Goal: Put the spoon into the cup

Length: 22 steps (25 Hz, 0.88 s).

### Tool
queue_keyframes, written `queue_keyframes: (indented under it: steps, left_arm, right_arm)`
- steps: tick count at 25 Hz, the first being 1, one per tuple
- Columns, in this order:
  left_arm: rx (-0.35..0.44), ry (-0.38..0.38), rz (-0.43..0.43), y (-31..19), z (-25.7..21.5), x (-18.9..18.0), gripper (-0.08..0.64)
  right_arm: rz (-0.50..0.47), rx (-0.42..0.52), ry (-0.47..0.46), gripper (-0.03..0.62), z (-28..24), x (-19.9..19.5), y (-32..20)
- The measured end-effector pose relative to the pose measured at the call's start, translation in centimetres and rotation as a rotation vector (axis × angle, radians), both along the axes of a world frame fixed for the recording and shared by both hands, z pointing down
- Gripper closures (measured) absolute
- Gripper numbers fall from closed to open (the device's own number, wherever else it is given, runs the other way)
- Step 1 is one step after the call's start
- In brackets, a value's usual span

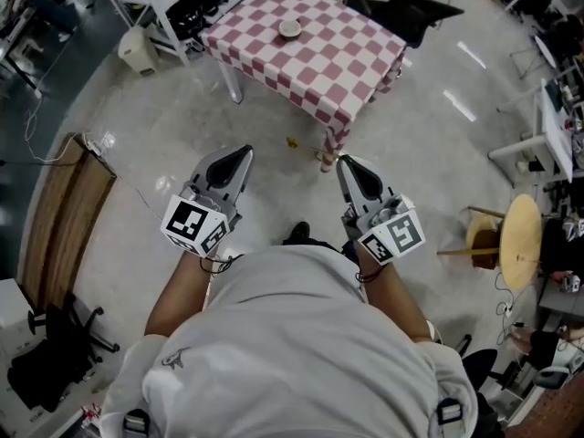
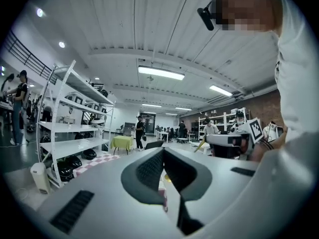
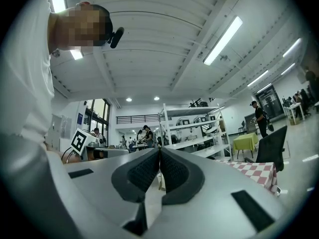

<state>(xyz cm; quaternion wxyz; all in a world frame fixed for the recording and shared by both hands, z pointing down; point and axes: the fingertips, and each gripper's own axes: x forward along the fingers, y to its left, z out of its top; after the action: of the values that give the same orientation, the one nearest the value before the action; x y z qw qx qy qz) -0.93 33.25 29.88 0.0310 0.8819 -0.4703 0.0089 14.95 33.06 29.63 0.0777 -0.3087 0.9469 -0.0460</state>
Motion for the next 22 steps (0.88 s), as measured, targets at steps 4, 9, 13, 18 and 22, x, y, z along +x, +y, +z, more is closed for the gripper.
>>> queue_keyframes:
  steps: [4, 9, 13, 18, 22]
  left_arm:
    - [0.004, 0.003, -0.018, -3.1, -0.5, 1.8, 0.546]
    - [-0.004, -0.016, -0.035, -5.9, -0.1, 3.5, 0.546]
    - [-0.013, -0.034, -0.033, -8.0, 0.3, 3.9, 0.546]
    - [-0.009, -0.055, -0.009, -10.6, 0.5, 3.9, 0.546]
    - [-0.025, -0.046, 0.02, -13.0, 0.9, 3.8, 0.546]
  right_arm:
    - [-0.031, 0.005, 0.003, 0.558, -0.5, 1.8, -3.0]
    - [-0.037, -0.011, -0.005, 0.559, 0.1, 3.7, -6.6]
    - [-0.025, -0.026, -0.018, 0.558, 0.5, 4.6, -8.7]
    - [-0.001, -0.027, -0.026, 0.558, 0.6, 4.5, -10.8]
    - [0.021, -0.032, -0.019, 0.559, 0.7, 4.2, -12.6]
